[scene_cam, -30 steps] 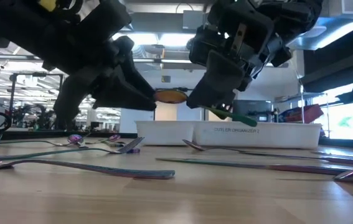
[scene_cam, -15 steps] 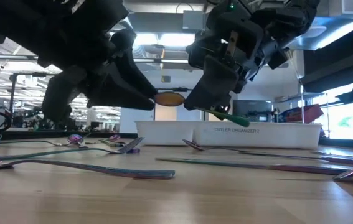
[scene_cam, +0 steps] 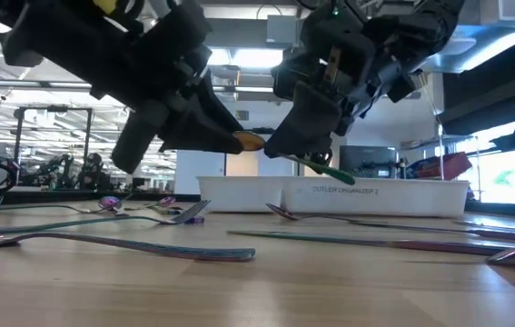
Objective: Sort silverware
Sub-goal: Put the blue spoon into the tray organizer
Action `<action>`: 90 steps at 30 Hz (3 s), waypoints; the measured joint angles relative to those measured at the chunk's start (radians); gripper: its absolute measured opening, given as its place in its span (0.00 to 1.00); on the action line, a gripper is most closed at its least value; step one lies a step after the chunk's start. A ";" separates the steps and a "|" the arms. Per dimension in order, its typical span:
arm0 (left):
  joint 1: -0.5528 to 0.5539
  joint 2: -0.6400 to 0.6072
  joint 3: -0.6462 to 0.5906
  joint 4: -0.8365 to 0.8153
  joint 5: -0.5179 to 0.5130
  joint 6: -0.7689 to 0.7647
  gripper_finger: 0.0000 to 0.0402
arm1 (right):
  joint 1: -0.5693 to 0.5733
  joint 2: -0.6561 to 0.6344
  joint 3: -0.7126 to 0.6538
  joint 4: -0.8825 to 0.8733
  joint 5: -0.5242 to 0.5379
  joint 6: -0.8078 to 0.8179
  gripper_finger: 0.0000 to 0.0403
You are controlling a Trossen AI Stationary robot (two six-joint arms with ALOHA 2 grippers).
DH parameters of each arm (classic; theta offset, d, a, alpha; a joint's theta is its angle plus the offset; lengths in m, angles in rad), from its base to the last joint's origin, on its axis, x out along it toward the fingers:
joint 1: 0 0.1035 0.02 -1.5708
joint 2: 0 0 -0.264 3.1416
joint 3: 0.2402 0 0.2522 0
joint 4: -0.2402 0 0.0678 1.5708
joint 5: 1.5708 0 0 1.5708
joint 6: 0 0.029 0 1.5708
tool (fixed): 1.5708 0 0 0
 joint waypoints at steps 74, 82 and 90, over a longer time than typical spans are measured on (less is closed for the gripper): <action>0.888 0.571 1.167 -0.946 0.985 -1.475 0.00 | -0.161 -0.822 -0.074 -0.640 0.901 -0.658 0.52; 0.908 0.576 1.167 -0.985 1.082 -1.493 0.00 | -0.161 -0.819 -0.074 -0.680 0.897 -0.622 0.52; 0.908 0.584 1.163 -1.004 1.087 -1.488 0.00 | -0.161 -0.817 -0.074 -0.676 0.891 -0.618 0.52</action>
